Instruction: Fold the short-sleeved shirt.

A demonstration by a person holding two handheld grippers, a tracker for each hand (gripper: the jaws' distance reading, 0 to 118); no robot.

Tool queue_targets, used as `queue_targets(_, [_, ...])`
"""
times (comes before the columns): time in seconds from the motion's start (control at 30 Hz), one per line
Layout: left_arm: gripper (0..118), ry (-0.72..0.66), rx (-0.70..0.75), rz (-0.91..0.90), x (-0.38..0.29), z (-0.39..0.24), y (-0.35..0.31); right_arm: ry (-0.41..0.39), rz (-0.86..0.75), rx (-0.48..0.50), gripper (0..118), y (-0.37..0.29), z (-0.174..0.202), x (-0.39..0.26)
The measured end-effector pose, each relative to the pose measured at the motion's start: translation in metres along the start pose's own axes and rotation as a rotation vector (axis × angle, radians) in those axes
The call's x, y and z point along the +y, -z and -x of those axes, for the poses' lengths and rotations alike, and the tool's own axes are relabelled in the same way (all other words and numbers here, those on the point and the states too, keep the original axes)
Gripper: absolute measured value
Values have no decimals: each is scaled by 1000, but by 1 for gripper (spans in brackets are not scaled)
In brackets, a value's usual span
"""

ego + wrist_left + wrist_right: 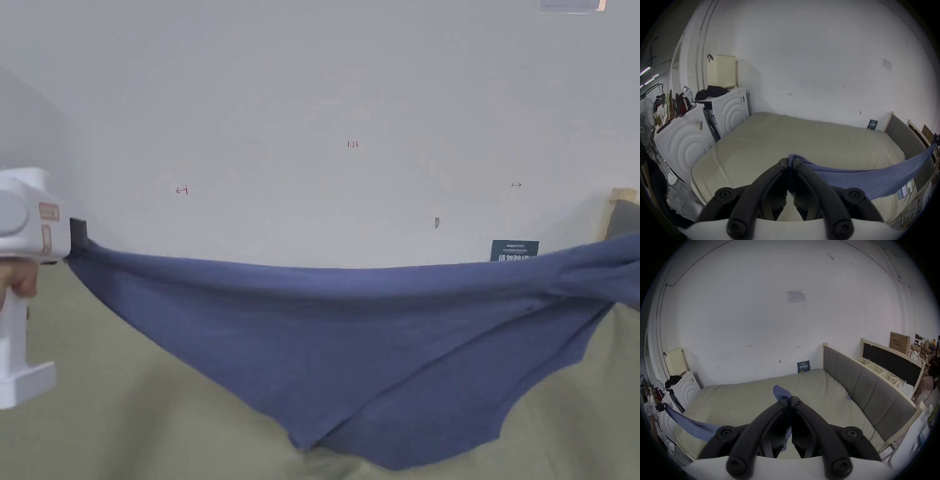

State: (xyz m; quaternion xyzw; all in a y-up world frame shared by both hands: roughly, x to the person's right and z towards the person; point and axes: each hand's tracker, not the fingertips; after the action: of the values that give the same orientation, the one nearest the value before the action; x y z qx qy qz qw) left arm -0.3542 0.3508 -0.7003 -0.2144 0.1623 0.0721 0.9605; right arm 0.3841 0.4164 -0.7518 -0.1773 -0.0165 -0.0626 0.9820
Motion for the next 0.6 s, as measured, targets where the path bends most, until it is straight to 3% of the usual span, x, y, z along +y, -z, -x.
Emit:
queue_targets(0.43, [4,24,74,-10,60,-31,69,-35,-23,-21,4,42,29,53])
queue_targets(0.6, [4,10,77,-10,80,-43,113,-50,-19,-42,4,88,35,78])
